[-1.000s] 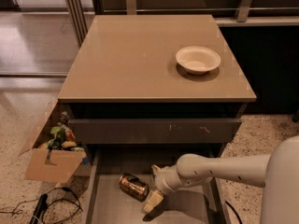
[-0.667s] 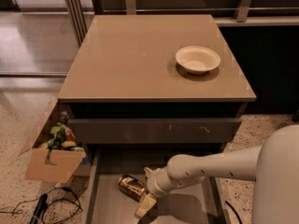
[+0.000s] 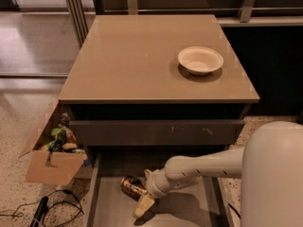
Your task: Pick orange can from middle drawer and place on counter
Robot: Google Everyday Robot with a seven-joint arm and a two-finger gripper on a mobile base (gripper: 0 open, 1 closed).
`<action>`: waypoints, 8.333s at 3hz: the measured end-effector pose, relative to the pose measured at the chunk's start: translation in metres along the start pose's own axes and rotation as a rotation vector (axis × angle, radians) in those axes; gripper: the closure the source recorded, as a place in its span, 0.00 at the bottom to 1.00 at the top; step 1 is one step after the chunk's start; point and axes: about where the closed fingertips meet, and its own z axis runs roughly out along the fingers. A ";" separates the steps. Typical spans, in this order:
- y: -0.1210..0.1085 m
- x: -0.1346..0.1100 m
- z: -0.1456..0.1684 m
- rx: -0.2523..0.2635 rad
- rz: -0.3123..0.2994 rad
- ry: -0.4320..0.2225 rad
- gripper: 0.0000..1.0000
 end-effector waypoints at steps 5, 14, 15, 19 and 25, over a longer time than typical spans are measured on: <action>0.000 0.000 0.000 0.000 0.000 0.000 1.00; 0.049 -0.185 -0.383 0.326 -0.450 -0.045 1.00; 0.055 -0.258 -0.426 0.393 -0.589 0.003 1.00; 0.016 -0.308 -0.455 0.453 -0.688 -0.014 1.00; -0.132 -0.358 -0.402 0.337 -0.679 -0.061 1.00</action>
Offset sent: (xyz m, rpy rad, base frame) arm 0.0000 0.0000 0.0000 0.0000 0.0000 0.0000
